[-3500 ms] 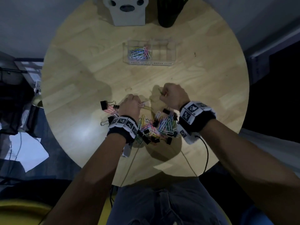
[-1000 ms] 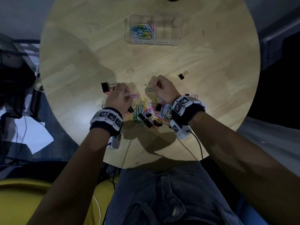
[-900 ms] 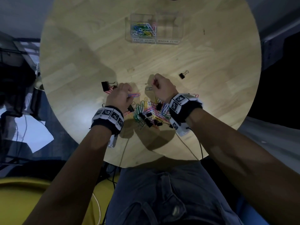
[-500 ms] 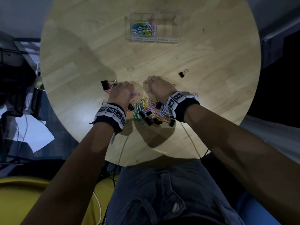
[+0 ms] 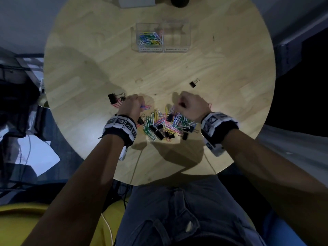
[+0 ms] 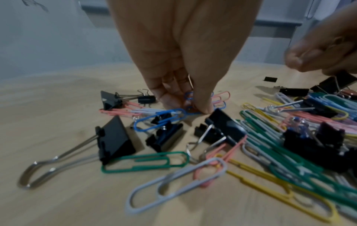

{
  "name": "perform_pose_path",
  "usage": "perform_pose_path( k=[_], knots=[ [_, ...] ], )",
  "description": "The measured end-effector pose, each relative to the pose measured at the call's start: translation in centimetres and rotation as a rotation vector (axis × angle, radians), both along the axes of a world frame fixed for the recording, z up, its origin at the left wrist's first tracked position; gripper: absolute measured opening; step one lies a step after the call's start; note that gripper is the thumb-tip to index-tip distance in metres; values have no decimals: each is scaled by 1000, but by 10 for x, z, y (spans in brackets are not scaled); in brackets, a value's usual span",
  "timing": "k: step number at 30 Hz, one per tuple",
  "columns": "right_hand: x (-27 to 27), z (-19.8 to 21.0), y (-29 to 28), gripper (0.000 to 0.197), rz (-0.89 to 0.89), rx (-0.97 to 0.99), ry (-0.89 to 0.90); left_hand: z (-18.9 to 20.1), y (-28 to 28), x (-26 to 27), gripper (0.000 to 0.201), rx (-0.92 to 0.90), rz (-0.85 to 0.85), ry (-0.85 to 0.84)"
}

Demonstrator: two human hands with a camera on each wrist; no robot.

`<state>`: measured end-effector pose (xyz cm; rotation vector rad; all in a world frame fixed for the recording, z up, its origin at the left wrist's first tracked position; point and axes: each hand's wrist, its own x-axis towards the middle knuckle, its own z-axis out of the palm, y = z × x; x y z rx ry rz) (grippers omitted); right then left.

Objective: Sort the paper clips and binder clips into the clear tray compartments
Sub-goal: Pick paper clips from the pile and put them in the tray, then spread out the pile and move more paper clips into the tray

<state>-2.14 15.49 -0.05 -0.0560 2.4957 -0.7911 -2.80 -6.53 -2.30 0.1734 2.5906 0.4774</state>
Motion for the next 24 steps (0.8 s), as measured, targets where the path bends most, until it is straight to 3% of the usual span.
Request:
perform_pose_path(
  k=[1, 4, 9, 12, 15, 20, 24],
  knots=[
    [2, 0, -4, 7, 182, 99, 50, 1, 1, 1, 13, 1, -6, 12],
    [-3, -4, -14, 46, 474, 284, 156, 3, 4, 3, 12, 7, -17, 52],
    [-17, 14, -23, 34, 696, 408, 99, 18, 13, -13, 12, 219, 116, 121],
    [-25, 14, -21, 28, 655, 407, 21, 33, 20, -51, 16, 334, 248, 254],
    [-33, 20, -12, 19, 541, 321, 2, 53, 28, -101, 19, 327, 332, 354],
    [-51, 38, 1, 21, 466, 273, 23, 58, 34, -162, 23, 165, 239, 331],
    [-79, 53, -3, 18, 370, 224, 17, 54, 35, -167, 29, 97, 161, 267]
  ],
)
